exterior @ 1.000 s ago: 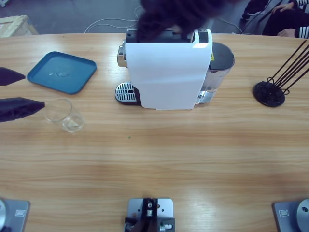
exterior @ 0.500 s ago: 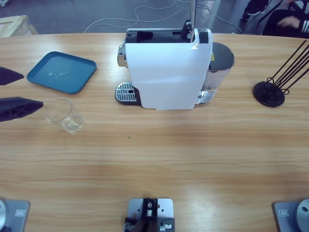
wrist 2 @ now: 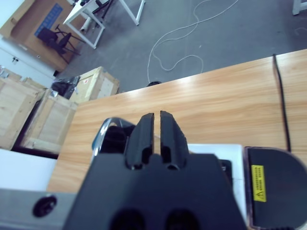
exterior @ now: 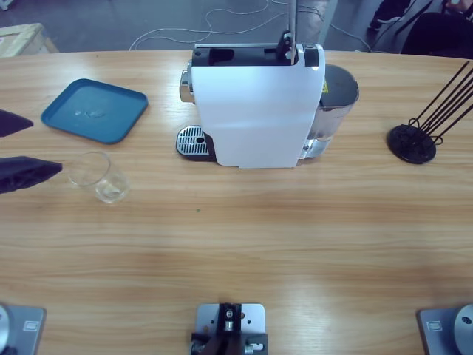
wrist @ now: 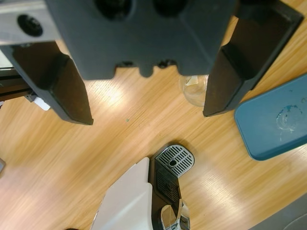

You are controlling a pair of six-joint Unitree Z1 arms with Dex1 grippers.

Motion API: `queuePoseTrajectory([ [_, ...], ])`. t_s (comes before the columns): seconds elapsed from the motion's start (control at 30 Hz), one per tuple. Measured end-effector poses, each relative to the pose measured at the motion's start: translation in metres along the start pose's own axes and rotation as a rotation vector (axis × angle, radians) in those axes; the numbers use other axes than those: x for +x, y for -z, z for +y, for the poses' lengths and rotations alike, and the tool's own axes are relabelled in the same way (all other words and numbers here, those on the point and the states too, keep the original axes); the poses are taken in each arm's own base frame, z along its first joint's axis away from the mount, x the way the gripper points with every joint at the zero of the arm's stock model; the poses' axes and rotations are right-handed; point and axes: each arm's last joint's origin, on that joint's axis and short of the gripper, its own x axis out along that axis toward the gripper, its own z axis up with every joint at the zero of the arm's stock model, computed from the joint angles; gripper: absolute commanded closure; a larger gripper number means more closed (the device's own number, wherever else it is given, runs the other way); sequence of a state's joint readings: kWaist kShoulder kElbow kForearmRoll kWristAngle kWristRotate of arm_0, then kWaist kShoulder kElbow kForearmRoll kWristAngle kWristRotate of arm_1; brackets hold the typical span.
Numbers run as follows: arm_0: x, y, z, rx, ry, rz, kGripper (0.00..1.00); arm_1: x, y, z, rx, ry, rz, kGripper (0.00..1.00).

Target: Pour coffee

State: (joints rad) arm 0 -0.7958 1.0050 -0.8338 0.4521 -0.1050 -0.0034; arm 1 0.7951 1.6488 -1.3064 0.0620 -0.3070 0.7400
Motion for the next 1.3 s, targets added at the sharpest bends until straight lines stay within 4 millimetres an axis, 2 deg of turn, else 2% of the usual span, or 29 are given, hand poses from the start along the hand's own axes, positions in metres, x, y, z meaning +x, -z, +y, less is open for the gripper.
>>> queuePoseTrajectory([
  [0.37,-0.002,0.003,0.0,-0.002,0.0,0.016,0.009,-0.002,0.014,0.017,-0.004,-0.107,0.048,1.0],
  [0.57,-0.014,0.005,-0.001,-0.003,-0.003,0.031,0.009,0.022,0.031,0.022,-0.02,-0.12,0.076,1.0],
  [0.77,-0.016,0.008,-0.001,-0.006,-0.009,0.061,0.009,0.042,0.05,0.027,-0.033,-0.143,0.115,1.0],
  [0.93,-0.019,0.004,-0.001,-0.01,-0.02,0.053,0.009,0.063,0.081,0.033,-0.064,-0.144,0.182,1.0],
  [1.3,-0.019,0.004,-0.001,-0.014,-0.02,0.063,0.009,0.078,0.091,0.034,-0.069,-0.106,0.225,1.0],
])
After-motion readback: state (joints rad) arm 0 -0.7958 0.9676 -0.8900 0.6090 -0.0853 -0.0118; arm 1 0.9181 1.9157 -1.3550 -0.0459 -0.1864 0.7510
